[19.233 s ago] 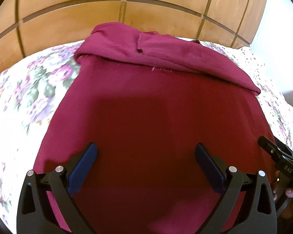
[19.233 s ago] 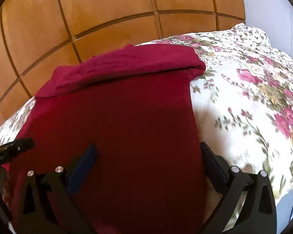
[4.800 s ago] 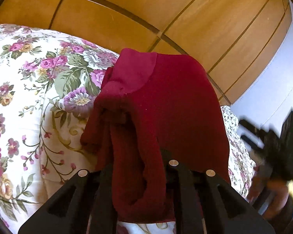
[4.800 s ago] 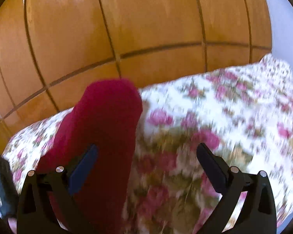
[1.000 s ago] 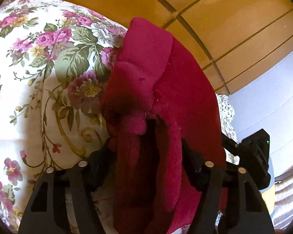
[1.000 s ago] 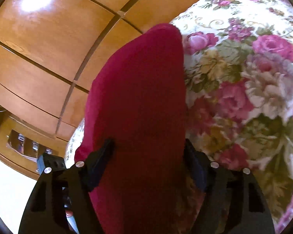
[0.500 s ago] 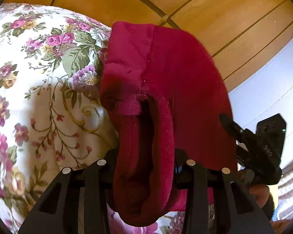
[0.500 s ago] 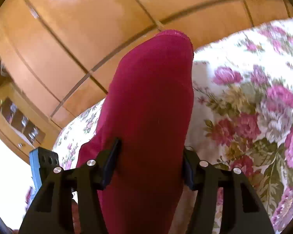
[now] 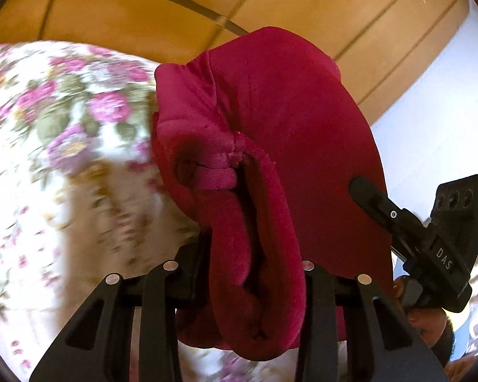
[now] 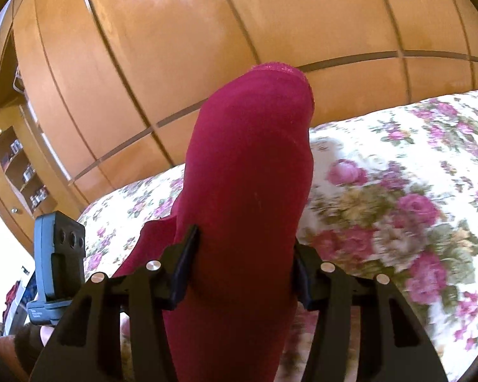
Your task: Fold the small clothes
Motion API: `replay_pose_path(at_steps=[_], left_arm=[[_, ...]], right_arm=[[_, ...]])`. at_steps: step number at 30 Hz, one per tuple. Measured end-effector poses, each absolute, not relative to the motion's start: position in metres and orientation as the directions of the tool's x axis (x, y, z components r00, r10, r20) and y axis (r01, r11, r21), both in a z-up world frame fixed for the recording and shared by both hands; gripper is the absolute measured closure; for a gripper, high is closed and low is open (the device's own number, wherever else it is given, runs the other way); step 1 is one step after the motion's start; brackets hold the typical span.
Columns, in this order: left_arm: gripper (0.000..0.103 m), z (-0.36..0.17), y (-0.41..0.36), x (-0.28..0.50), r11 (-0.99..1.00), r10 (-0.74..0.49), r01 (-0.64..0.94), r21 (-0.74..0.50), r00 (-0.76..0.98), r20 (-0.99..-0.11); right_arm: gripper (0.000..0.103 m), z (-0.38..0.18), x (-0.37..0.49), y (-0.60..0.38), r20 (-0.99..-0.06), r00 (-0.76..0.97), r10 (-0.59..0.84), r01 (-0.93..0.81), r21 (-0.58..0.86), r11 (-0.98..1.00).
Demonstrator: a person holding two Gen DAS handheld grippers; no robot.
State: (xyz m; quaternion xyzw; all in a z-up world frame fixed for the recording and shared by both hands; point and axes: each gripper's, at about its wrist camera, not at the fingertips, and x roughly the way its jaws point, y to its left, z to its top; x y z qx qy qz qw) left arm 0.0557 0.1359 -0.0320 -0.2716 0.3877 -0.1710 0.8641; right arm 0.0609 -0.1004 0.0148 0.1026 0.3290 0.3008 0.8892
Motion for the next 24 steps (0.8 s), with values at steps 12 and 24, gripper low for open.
replay_pose_path(at_steps=[12, 24], left_arm=[[0.070, -0.015, 0.014, 0.146, 0.800, -0.580, 0.271, -0.536, 0.579, -0.573], [0.059, -0.064, -0.022, 0.202, 0.780, -0.595, 0.237, -0.579, 0.568, -0.569]], right_arm=[[0.052, 0.019, 0.118, -0.226, -0.461, 0.750, 0.474, -0.312, 0.386, 0.868], [0.017, -0.050, 0.182, -0.322, -0.560, 0.751, 0.351, -0.008, 0.524, 0.852]])
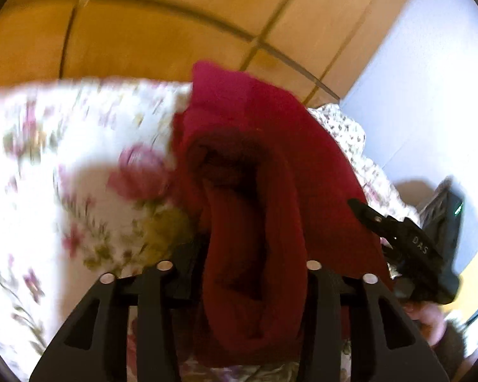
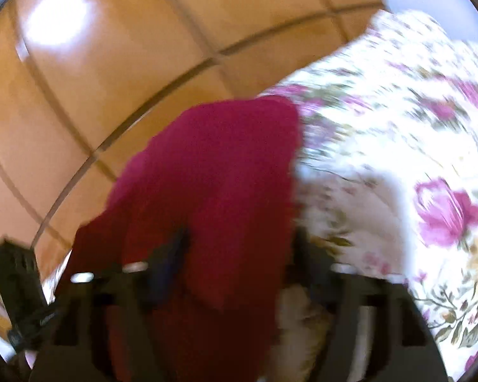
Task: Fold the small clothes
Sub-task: 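Lower the sweater bundle onto the bed and open both grippers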
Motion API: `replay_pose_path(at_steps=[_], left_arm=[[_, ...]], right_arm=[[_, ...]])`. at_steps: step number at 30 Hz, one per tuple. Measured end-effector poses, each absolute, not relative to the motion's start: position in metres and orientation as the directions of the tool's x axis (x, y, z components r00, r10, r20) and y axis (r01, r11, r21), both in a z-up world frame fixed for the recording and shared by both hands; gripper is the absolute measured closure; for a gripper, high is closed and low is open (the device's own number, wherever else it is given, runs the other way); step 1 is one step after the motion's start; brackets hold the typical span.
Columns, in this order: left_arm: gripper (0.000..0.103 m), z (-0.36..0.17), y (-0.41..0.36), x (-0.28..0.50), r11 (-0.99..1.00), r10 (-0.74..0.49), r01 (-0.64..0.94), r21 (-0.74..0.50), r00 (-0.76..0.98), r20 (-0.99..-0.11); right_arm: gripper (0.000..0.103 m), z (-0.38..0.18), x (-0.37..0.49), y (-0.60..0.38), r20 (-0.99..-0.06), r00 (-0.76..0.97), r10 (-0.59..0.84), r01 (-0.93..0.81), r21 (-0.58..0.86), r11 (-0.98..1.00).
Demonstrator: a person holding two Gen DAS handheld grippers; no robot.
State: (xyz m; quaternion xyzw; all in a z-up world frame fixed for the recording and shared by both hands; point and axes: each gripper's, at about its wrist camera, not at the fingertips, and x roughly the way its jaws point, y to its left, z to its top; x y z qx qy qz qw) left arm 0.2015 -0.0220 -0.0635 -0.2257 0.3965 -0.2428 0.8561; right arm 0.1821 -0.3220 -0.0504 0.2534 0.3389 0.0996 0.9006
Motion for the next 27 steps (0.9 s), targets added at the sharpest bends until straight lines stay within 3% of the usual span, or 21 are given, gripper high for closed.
replay_pose_path(at_steps=[2, 10, 18, 27], left_arm=[[0.058, -0.070, -0.011, 0.199, 0.731, -0.638, 0.209, -0.650, 0.549, -0.540], [0.055, -0.069, -0.004, 0.192, 0.728, -0.634, 0.207, -0.653, 0.565, -0.528], [0.052, -0.065, 0.009, 0.172, 0.747, -0.601, 0.192, -0.636, 0.606, -0.522], [0.052, -0.062, 0.017, 0.162, 0.774, -0.566, 0.178, -0.608, 0.624, -0.538]], right_arm=[[0.015, -0.049, 0.182, -0.319, -0.570, 0.749, 0.337, -0.009, 0.501, 0.865], [0.002, -0.040, 0.170, -0.311, -0.584, 0.786, 0.202, 0.056, 0.393, 0.918], [0.002, -0.025, 0.135, -0.291, -0.596, 0.800, 0.068, 0.113, 0.261, 0.959], [0.002, -0.019, 0.104, -0.269, -0.622, 0.783, 0.020, 0.098, 0.155, 0.983]])
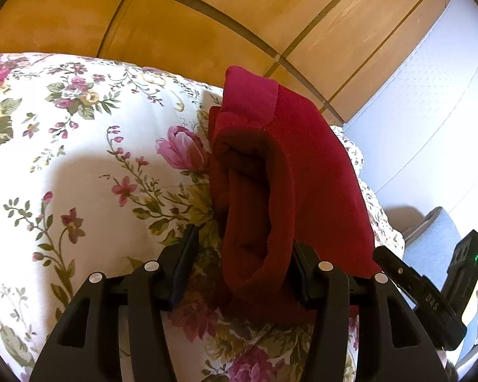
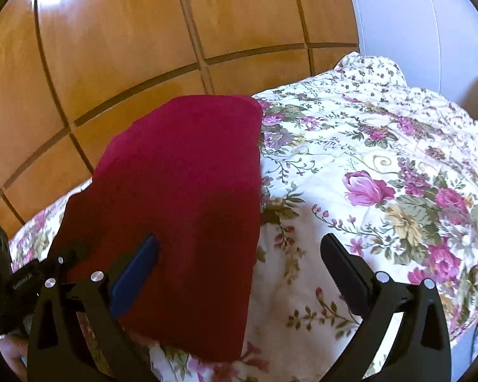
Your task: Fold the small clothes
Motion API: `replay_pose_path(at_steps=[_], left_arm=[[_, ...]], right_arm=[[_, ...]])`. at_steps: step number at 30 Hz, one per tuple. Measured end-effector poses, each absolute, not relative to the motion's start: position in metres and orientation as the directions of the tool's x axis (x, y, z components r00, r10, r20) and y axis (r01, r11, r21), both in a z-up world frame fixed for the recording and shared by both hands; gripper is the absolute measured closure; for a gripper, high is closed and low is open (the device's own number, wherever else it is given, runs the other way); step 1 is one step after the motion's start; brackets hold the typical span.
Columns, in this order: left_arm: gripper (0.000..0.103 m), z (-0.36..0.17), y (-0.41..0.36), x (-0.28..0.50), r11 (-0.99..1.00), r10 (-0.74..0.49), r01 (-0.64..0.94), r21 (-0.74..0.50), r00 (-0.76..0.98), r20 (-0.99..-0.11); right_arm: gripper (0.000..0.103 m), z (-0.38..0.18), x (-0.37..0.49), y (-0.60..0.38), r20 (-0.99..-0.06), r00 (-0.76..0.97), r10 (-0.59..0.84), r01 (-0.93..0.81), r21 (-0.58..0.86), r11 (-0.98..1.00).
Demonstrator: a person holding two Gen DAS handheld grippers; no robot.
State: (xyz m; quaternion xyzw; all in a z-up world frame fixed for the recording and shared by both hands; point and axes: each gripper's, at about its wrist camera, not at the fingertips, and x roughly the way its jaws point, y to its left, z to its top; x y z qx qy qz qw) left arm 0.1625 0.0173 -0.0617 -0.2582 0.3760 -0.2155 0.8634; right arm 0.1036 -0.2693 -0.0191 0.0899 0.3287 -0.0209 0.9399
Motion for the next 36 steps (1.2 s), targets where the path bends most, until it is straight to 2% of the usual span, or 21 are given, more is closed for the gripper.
replay_pose_path(at_steps=[1, 4, 11, 19, 27, 36], left_arm=[[0.048, -0.062, 0.018, 0.162, 0.779, -0.560, 0.173, -0.603, 0.625, -0.544], [0.047, -0.063, 0.017, 0.165, 0.790, -0.547, 0.161, -0.591, 0.620, -0.563], [0.046, -0.063, 0.015, 0.163, 0.812, -0.523, 0.161, -0.560, 0.626, -0.579], [0.010, -0.054, 0.026, 0.134, 0.876, -0.396, 0.080, -0.475, 0.680, -0.617], [0.004, -0.050, 0.036, 0.097, 0.890, -0.347, 0.032, -0.455, 0.695, -0.630], [0.004, -0.030, 0.043, 0.048, 0.929, -0.212, -0.040, -0.368, 0.758, -0.618]], right_arm=[[0.002, -0.021, 0.104, -0.267, -0.626, 0.780, 0.002, 0.102, 0.131, 0.986], [0.002, -0.038, 0.111, -0.265, -0.662, 0.746, -0.071, 0.113, 0.021, 0.993], [0.002, -0.051, 0.112, -0.272, -0.662, 0.749, -0.033, 0.103, 0.067, 0.992], [0.002, -0.041, 0.084, -0.274, -0.673, 0.740, -0.012, 0.175, 0.176, 0.969], [0.002, -0.020, 0.048, -0.248, -0.658, 0.753, 0.004, 0.108, 0.130, 0.986], [0.002, -0.004, 0.001, -0.221, -0.619, 0.785, 0.023, 0.040, 0.088, 0.995]])
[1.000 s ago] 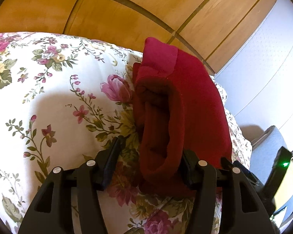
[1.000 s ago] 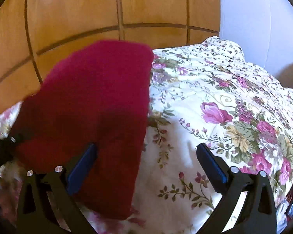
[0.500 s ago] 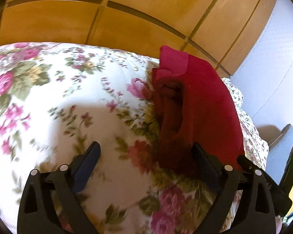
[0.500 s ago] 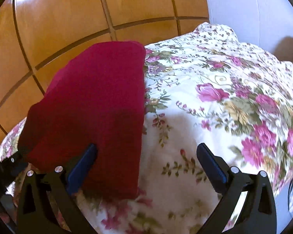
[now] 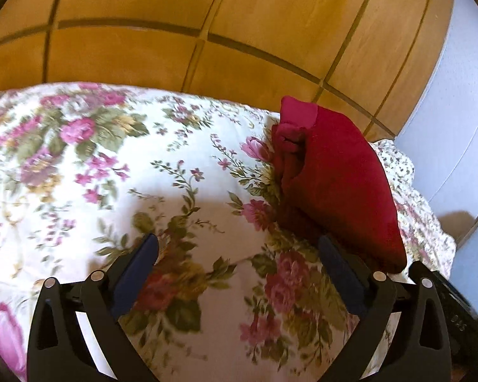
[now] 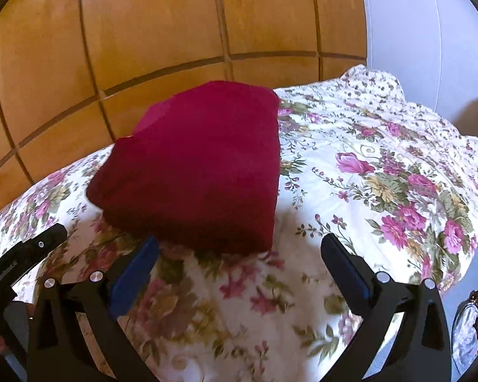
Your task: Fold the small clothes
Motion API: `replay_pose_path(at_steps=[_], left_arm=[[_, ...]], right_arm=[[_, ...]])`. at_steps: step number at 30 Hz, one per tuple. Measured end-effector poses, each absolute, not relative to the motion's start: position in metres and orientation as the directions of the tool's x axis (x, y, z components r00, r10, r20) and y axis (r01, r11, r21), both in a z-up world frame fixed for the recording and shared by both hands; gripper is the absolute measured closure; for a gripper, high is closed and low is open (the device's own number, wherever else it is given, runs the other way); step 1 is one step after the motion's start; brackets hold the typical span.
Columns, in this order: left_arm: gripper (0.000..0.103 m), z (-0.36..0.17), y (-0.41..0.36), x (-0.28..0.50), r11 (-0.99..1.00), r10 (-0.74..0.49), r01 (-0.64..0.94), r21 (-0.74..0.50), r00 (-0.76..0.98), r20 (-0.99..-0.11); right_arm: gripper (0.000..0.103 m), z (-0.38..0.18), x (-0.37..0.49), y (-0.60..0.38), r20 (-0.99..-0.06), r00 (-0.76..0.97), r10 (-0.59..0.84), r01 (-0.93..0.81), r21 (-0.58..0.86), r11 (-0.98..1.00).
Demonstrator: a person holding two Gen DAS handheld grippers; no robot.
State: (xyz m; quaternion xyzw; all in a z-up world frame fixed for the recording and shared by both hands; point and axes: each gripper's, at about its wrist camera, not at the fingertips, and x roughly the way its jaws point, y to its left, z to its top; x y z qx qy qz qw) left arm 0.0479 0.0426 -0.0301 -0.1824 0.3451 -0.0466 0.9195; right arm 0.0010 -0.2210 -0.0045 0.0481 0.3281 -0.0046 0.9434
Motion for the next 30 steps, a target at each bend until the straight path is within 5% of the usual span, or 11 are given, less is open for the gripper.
replay_pose_path(at_steps=[12, 30], left_arm=[[0.004, 0.001, 0.011, -0.015, 0.995, -0.023, -0.037, -0.092, 0.818, -0.575], [0.004, 0.006, 0.009, -0.033, 0.996, -0.051, -0.001, -0.092, 0.825, -0.563]], right_arm=[[0.002, -0.008, -0.048, -0.217, -0.602, 0.796, -0.069, 0.097, 0.013, 0.995], [0.002, -0.003, -0.060, -0.224, -0.585, 0.806, -0.090, 0.129, 0.025, 0.991]])
